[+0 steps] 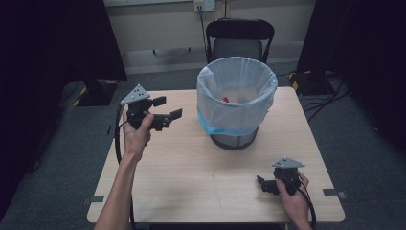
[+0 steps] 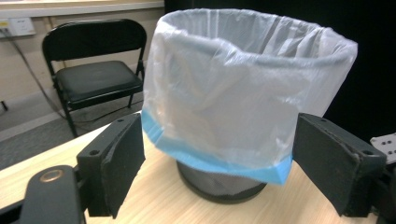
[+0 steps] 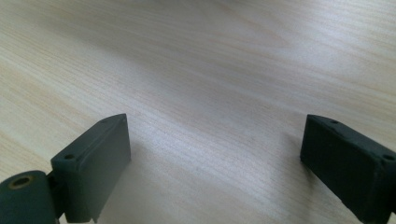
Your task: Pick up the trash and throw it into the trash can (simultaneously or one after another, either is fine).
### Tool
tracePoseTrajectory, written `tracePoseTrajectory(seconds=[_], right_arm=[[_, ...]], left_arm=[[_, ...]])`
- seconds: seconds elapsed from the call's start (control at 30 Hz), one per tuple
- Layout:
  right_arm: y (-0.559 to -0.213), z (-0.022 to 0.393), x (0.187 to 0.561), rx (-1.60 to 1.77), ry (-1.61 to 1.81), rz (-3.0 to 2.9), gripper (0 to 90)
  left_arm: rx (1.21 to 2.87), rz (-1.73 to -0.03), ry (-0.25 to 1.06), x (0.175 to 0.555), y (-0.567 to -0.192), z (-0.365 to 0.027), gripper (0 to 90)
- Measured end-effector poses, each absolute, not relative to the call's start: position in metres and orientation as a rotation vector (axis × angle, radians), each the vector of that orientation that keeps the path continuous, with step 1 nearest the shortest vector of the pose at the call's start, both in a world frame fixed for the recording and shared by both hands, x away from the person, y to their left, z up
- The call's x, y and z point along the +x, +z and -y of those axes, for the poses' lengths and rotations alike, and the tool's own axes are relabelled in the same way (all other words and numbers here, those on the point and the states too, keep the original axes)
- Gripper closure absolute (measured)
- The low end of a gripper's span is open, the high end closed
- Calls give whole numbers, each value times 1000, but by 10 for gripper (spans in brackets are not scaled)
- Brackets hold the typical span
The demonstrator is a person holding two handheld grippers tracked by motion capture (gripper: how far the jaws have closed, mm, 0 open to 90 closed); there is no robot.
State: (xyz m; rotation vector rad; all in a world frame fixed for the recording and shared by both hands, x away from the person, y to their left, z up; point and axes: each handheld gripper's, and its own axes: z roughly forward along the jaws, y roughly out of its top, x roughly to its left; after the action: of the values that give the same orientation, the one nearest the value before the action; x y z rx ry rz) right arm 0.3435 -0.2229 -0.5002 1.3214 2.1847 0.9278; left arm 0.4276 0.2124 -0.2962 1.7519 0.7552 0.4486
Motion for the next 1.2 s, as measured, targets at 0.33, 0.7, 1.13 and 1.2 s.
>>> tracePoseTrajectory(seconds=[0.33,0.7,1.13,1.2], right_arm=[[-500,223,344,1321,928,-2185,77],[-500,223,344,1322,928,-2185,77],[-500,223,344,1322,928,-2185,77],[-500,223,344,1321,928,-2185,77]], left_arm=[[1780,-798,430,407,-325,-231,175],[1816,-867,444,391,-351,-248,173],[1871,-950,419,374,-391,-270,173],[1879,-974,421,370,-400,-274,175]])
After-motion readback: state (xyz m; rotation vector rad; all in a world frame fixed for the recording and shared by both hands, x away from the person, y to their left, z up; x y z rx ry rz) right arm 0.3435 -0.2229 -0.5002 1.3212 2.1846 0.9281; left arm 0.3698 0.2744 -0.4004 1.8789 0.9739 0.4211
